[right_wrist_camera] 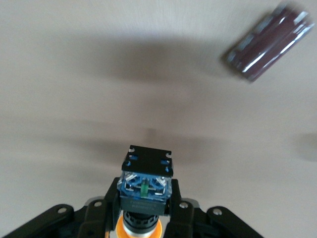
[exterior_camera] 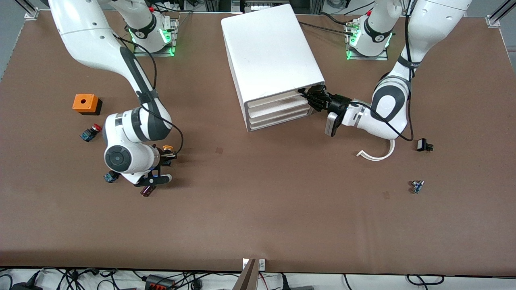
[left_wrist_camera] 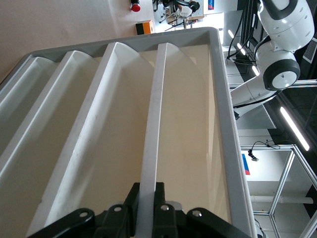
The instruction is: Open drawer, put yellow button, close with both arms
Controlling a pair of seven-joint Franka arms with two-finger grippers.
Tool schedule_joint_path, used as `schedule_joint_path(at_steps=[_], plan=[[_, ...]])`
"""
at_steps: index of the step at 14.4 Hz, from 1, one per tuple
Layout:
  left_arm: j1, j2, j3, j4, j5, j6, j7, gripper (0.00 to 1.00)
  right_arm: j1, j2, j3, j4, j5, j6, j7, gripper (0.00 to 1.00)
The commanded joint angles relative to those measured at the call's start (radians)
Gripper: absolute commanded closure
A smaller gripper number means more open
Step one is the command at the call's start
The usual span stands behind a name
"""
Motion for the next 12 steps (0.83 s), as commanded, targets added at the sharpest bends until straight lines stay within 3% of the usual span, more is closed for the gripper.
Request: schedule_joint_path(at_steps=[1,6,12], plan=[[0.007,-0.002,-0.008,0.018,-0.021,0.0,0.01,0.99,0.003,-0.037,-0.003,0.101,0.007,-0.101,-0.01,1.0],[0.014,0.098,0.003,0.14,-0.016,0.002,0.001,0.99,0.022,-0.063,0.0,0.277,0.01,-0.247,0.002,1.0],[0.055,0.194,0.012,0.275,0.022,0.003,-0.004,0.99,0.095,-0.14,0.001,0.337,0.011,-0.267,-0.004,1.0]])
